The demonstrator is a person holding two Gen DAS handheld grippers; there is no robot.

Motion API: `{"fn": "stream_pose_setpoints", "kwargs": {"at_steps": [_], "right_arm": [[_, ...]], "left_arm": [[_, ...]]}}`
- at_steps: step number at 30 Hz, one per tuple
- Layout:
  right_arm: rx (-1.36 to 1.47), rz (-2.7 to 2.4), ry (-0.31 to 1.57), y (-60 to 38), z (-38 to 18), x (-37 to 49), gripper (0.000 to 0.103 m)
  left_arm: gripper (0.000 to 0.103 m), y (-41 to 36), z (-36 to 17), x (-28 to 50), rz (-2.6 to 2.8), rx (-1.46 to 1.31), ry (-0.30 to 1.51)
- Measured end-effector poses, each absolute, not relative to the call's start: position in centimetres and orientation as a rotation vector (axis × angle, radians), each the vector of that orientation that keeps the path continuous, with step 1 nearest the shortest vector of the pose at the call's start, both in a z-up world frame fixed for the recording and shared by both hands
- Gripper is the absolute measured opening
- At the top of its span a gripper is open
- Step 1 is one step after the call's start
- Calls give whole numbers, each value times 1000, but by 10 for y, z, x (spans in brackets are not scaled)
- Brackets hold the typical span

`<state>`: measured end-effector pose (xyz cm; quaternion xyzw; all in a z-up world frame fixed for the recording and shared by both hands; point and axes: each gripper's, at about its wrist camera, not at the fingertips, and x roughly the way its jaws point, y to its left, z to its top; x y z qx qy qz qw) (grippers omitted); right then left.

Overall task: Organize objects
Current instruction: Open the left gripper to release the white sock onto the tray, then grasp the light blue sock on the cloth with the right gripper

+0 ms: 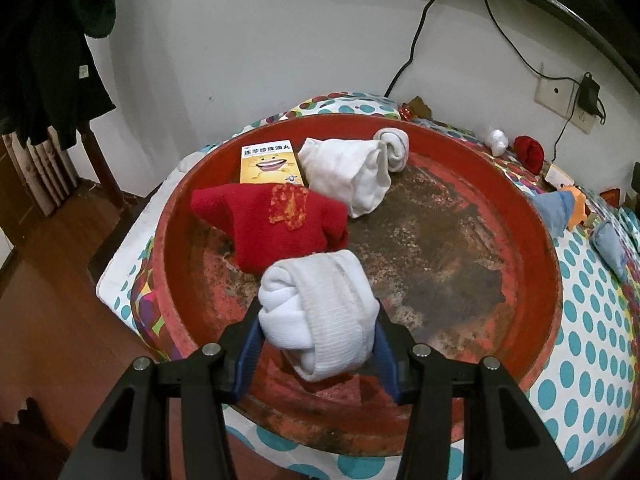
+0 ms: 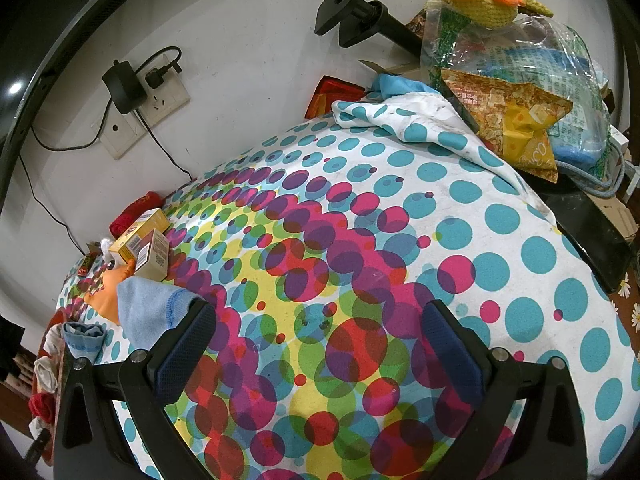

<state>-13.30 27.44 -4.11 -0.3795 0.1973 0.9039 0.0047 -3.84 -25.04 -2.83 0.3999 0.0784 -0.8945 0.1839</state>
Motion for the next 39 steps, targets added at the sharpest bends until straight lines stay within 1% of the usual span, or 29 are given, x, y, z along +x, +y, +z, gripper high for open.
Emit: {"fn": "stream_pose_setpoints", "kwargs": {"at_steps": [2,3,4,7,11,17,20,24,26,28,30,31,33,36,37,39], "right_arm": [[-1189,2831,618,274,-41,-133,102],[-1188,2831,619,275,-41,-133,102],[-1188,2832,620,275,-41,-133,102],[-1189,2831,619,274,-41,-133,102],[-1192,2829,610,274,-41,-132,102],[-1220,2814,546,269,-43,-134,103],[-1239,2799,493,265,-43,-135,103],[-1277,2776,376,255,-42,-138,103],[-1281,2779,291,245,-40,-138,103],[-1283,2801,230,233,-37,-138,103],[-1280,2821,188,217,-31,-140,103],[-1282,2841,185,209,-28,-142,103],[-1296,2870,154,188,-24,-147,103],[-1336,2892,72,155,-25,-160,103],[-1346,2894,47,146,-26,-164,102],[-1373,2899,14,132,-31,-172,101]], "left_arm": [[51,-249,-29,-38,-2525,1126,206],[54,-249,-29,-38,-2531,1124,199],[54,-248,-29,-37,-2548,1117,199],[60,-248,-21,-31,-2577,1036,192],[74,-255,11,-11,-2676,812,247],[76,-276,65,17,-2767,617,316],[80,-273,75,44,-2826,557,347],[81,-249,53,75,-2866,593,214],[81,-237,30,86,-2899,660,243],[81,-229,7,92,-2930,738,307],[81,-220,-7,86,-2919,856,326],[81,-216,-9,82,-2938,899,358],[81,-211,-7,81,-3004,869,397],[81,-202,-8,83,-3017,849,285],[81,-202,-9,82,-3016,858,272],[81,-206,-11,81,-3013,881,300]]}}
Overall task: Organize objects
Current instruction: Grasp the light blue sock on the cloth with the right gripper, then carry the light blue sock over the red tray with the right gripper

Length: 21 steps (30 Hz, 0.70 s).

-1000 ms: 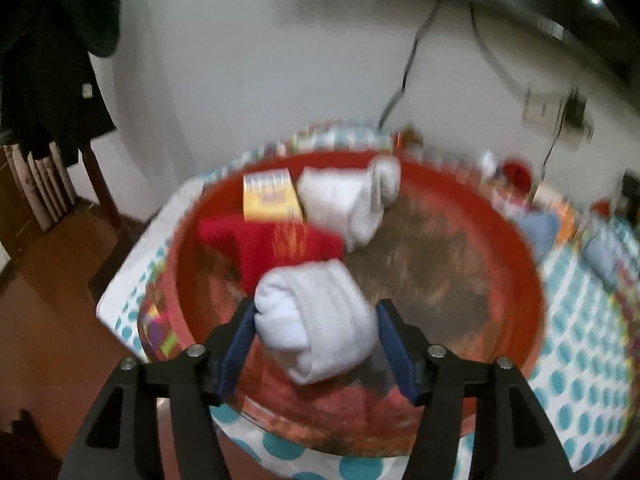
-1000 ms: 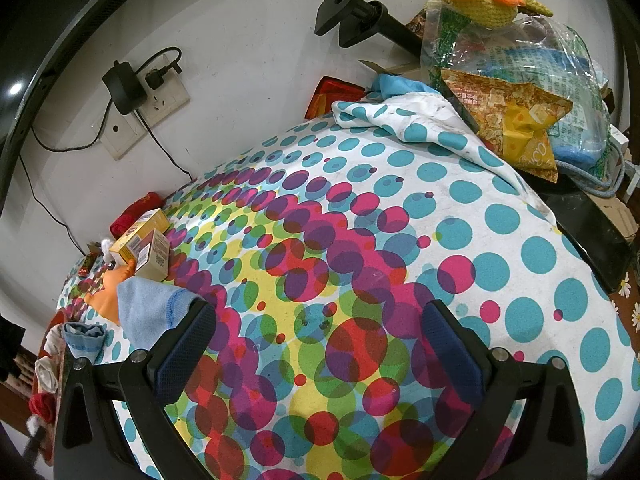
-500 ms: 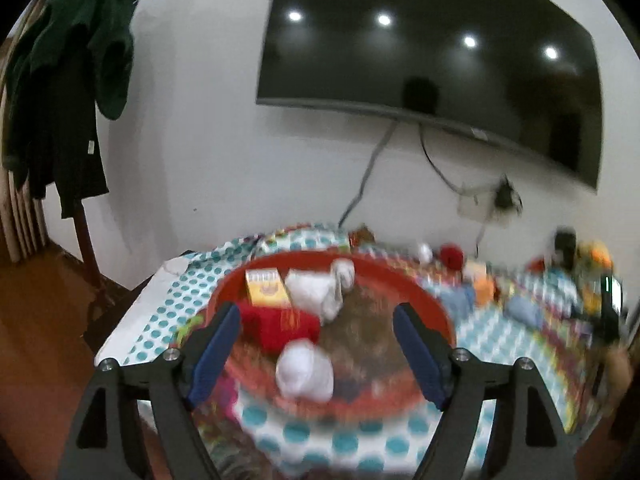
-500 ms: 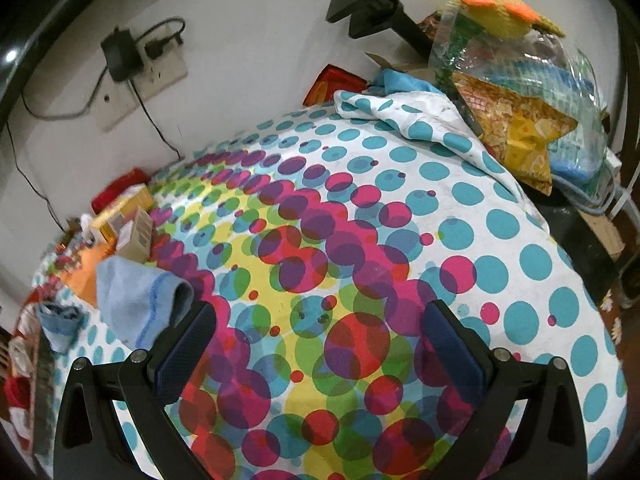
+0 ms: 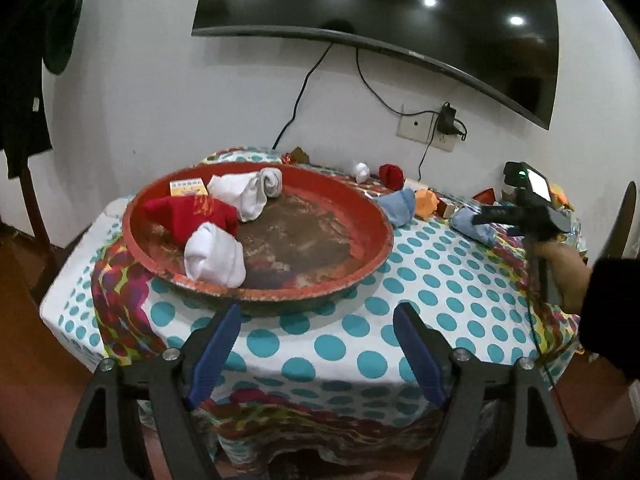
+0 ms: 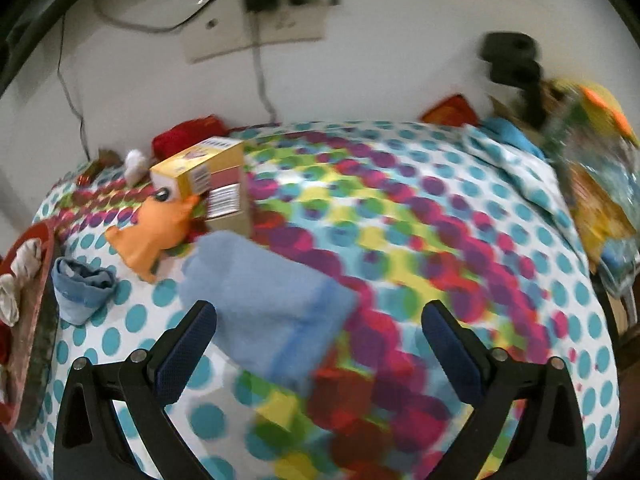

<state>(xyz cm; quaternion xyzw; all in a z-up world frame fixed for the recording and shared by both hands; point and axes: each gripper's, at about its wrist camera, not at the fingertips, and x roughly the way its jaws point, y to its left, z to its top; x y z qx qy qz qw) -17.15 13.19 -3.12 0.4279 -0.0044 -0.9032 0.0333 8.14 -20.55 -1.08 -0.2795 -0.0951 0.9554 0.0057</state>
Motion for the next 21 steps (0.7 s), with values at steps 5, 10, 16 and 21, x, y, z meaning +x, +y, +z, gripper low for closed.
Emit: {"fn": "stream_pose_setpoints", "kwargs": {"at_steps": [5,10,16,21], "right_arm": [[1347,-2732,27,106,-43,-184,66],[1337,-2729,64,92,-41,-181,37],[1309,-2751,192,78,-24,-167,31],[1260,-2777,235,66,4,-154,31]], "left_arm": [[81,-212,-14,76,2965,-919,-397],[81,-214,-16,72,2961,-933,-404],[81,-216,-17,71,2978,-949,-413],[81,-219,-14,74,3036,-944,-399]]}}
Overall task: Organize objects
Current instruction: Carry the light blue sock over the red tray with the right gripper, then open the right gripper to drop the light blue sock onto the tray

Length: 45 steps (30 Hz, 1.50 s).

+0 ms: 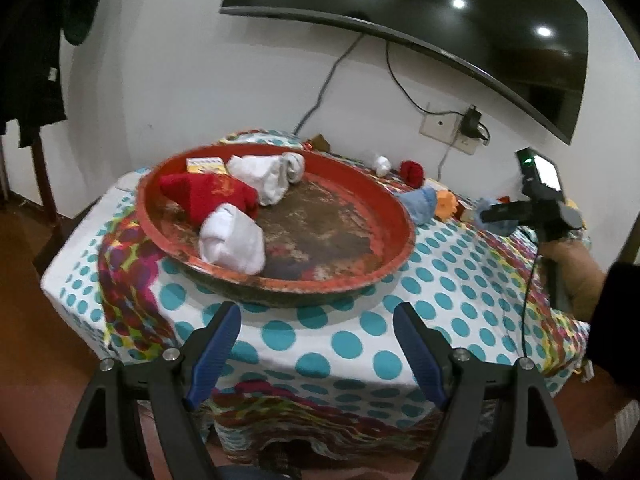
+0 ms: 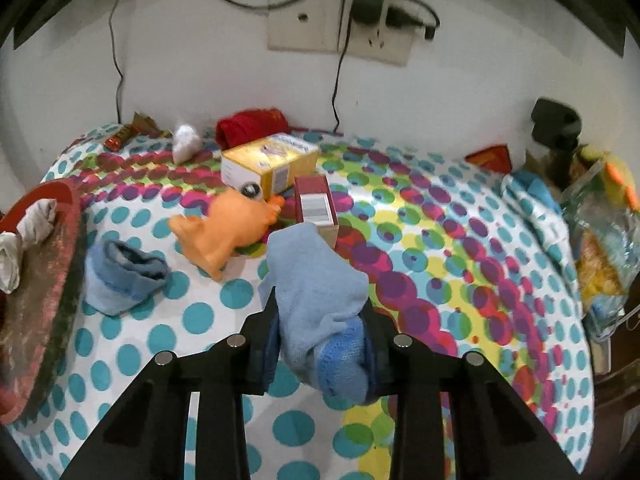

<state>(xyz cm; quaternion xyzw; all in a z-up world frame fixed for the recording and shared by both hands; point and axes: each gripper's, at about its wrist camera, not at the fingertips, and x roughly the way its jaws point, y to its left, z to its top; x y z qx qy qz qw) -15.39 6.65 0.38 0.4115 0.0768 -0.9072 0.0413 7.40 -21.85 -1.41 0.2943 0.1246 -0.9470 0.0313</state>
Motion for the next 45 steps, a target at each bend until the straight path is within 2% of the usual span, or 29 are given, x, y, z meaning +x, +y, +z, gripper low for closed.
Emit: {"fn": "stream_pose_setpoints", "kwargs": {"at_steps": [10,16,27,45], "right_arm": [[1079,-2749,366,-19,76,-133,31],[990,-2661,430,-93,95,-117,31],[1029,-2493,544,-188,54,-103,31],[1189,-2428,515,-211,-14,-137,32]], "left_arm": [[81,-239,-5,83,-2812,795,421],[81,-248,1,89,-2762,719,422],[81,-256,1,91,-2723,695,456],[81,-277,-10,80,-2675,748,575]]}}
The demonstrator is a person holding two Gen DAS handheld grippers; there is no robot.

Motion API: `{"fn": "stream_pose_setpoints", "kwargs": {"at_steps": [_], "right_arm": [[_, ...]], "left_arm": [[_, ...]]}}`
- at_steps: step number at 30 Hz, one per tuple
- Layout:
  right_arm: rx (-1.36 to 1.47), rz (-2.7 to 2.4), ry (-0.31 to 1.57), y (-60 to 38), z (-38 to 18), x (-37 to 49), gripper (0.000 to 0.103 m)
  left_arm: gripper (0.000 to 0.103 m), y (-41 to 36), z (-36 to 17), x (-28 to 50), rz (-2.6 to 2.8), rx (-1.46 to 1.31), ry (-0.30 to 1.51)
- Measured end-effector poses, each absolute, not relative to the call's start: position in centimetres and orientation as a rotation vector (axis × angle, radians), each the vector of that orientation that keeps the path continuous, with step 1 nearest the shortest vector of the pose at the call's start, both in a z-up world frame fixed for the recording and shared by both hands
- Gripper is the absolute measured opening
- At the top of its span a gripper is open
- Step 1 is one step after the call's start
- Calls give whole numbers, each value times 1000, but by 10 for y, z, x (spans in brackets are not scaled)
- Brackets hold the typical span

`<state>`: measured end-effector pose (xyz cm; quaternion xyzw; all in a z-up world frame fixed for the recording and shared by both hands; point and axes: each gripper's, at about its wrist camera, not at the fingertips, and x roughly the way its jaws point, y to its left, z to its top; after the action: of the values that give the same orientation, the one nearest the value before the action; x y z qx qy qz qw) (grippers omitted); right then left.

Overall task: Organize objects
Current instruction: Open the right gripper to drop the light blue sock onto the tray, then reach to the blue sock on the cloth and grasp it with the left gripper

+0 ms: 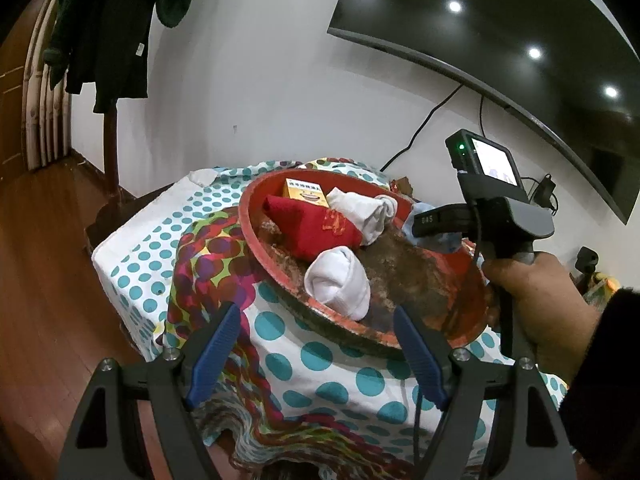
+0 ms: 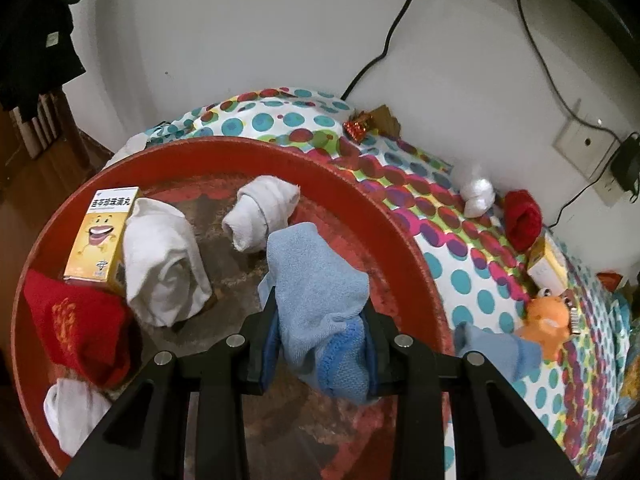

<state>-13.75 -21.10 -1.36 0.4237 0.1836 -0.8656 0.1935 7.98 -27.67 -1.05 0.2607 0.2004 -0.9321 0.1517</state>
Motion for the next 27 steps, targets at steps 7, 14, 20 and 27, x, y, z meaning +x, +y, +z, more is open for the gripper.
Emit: {"fn": "stream_pose_setpoints", "kwargs": {"at_steps": [7,14,20,27], "right_arm": [[1227,-2399,494,-211,-23,-144,36],[971,-2543,398,-181,28,-120,83],[869,-2839,363,-77,62,-128,102],[1168,-3047,159,99,12,-146,102]], "left_arm": [[81,-276,-12,78,-2678,752,574],[81,-274,-1,87,-2719,653,568],[81,-257,18,106,-2840,425,473],[81,-221,20,103,-2941,462,290]]}}
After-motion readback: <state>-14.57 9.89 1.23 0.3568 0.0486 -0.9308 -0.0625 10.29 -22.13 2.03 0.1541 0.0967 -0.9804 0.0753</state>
